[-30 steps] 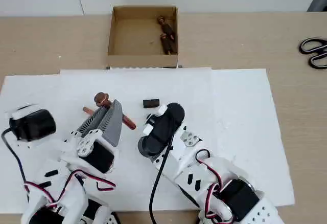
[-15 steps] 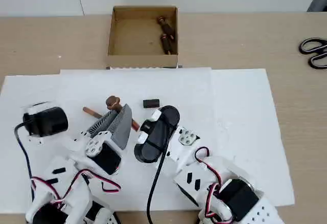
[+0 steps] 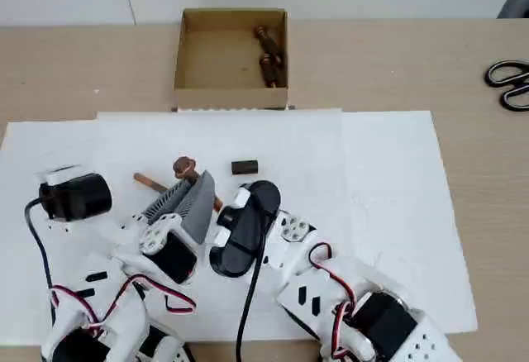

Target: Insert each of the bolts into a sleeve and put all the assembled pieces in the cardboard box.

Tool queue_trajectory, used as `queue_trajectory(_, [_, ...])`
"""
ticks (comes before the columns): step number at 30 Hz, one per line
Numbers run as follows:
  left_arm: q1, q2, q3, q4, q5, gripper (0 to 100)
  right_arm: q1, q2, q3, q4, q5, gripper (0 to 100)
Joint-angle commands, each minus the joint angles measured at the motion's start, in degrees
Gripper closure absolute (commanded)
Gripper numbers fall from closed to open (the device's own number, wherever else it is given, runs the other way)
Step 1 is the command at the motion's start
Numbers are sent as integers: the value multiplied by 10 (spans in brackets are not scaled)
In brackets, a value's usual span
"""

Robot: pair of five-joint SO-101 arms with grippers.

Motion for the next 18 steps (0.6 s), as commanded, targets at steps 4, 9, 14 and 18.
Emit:
queue_trajectory(4, [74,-4,-9,69,-49,994,-6,-7,-8,-17,7,995])
queue_trajectory(9, [84,-2,-18,89,-76,994,-6,-8,-8,-17,28,995])
queue_trajectory(14, [132,-1,-15,135,-76,994,-6,-8,-9,-18,28,995])
queue_trajectory(18, [138,-2,20,171,-98,994,-6,-8,-9,-22,28,995])
